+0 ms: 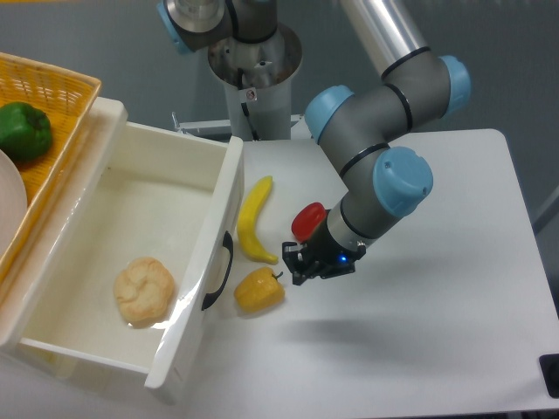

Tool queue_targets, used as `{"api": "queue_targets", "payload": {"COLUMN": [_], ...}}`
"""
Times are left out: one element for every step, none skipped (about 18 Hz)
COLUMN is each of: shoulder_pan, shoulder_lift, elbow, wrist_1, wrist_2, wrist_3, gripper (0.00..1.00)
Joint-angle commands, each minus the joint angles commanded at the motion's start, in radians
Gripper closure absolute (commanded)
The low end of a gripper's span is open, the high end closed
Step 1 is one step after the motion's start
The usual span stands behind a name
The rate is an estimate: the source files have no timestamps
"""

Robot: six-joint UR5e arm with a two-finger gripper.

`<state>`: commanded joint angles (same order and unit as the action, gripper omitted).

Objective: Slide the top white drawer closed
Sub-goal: 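Lower the gripper past the banana to the drawer's front edge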

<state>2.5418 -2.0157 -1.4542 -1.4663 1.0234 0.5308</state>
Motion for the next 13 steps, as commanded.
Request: {"api": "queue_targets", "payload": {"shoulder_pan": [-0.002, -0.008, -0.014, -0.014, -0.014, -0.011, -0.008, -0.006, -0.006, -0.006, -0.006, -0.009, -0.011], "shoulder_lift": [0.000, 0.000, 0.002, 0.003, 0.009, 0.014, 0.015, 0.017, 0.017, 0.021, 0.023, 0.023, 0.023], "elbow": [0.000, -0.003, -0.003, -0.005, -0.005, -0.005, -0.005, -0.003, -0.002, -0.003, -0.003, -0.003, -0.003], "wrist_1": [-0.009, -0.017, -0.023, -0.029, -0.034, -0.038, -0.039, -0.039, -0.039, -0.039, -0.039, -0.039, -0.039], "wrist_2": [-0.014, -0.023, -0.031, -0.037, -0.046, -0.063, -0.075, -0.080, -0.085, -0.091, -0.092, -0.094, -0.097], "wrist_3": [0.000, -0.005, -0.018, -0.031, -0.035, -0.035, -0.035, -0.035, -0.037, -0.040, -0.040, -0.040, -0.040], "gripper": [1.00, 1.00, 1.00, 1.00, 1.00, 1.00, 1.00, 1.00, 1.00, 1.00, 1.00, 1.00, 1.00]}}
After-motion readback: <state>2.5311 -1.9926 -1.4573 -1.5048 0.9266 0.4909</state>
